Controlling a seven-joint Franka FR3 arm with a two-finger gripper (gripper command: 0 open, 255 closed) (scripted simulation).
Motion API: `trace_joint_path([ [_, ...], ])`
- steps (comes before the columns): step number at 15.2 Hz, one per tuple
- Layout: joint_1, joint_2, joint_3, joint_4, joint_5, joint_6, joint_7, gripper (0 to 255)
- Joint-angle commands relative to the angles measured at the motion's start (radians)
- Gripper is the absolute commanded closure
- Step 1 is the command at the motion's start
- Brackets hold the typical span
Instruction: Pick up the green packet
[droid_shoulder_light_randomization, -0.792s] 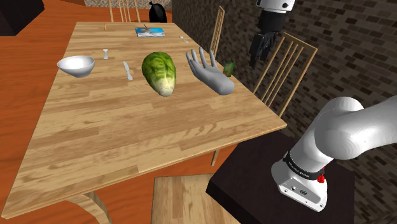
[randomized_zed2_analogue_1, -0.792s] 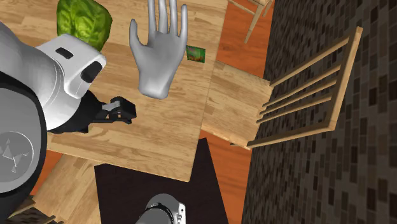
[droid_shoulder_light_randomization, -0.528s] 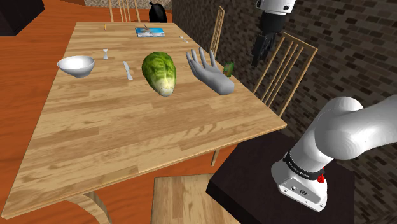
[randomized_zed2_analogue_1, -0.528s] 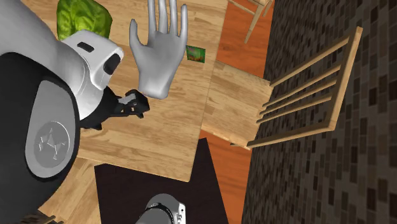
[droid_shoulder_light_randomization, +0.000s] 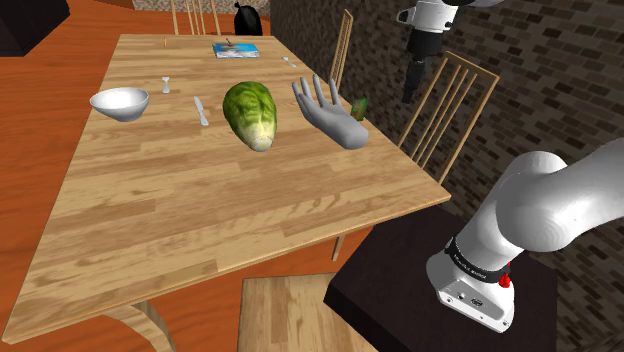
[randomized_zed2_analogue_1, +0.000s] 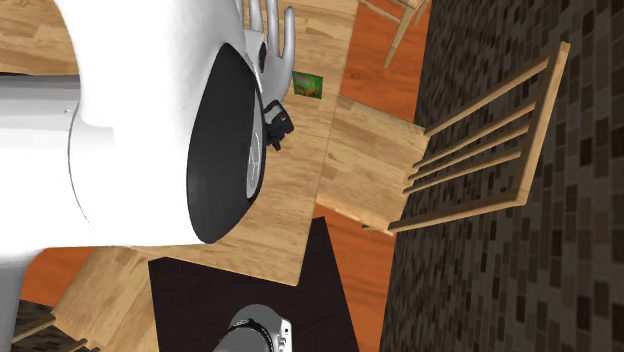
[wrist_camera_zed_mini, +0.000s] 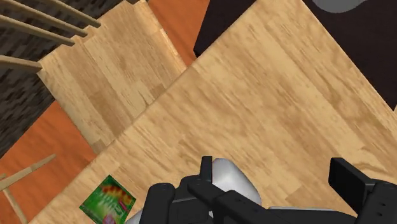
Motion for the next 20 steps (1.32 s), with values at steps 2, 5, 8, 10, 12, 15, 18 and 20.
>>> trace_joint_path([
  [2,0.026,0.101,-0.095,0.062,-0.019,0.049,-0.192,0],
  [5,0.059,0.208,-0.176,0.130,-0.009,0.094,-0.370,0],
  [8,0.093,0.331,-0.252,0.213,0.031,0.132,-0.556,0],
  [10,0.110,0.424,-0.295,0.277,0.076,0.151,-0.686,0],
  [12,0.120,0.523,-0.330,0.347,0.134,0.163,-0.818,0],
  [15,0.106,0.679,-0.353,0.465,0.237,0.164,-1.013,0],
  [18,0.060,0.830,-0.339,0.598,0.334,0.145,-1.187,0],
  [20,0.045,0.862,-0.328,0.617,0.353,0.152,-1.220,0],
])
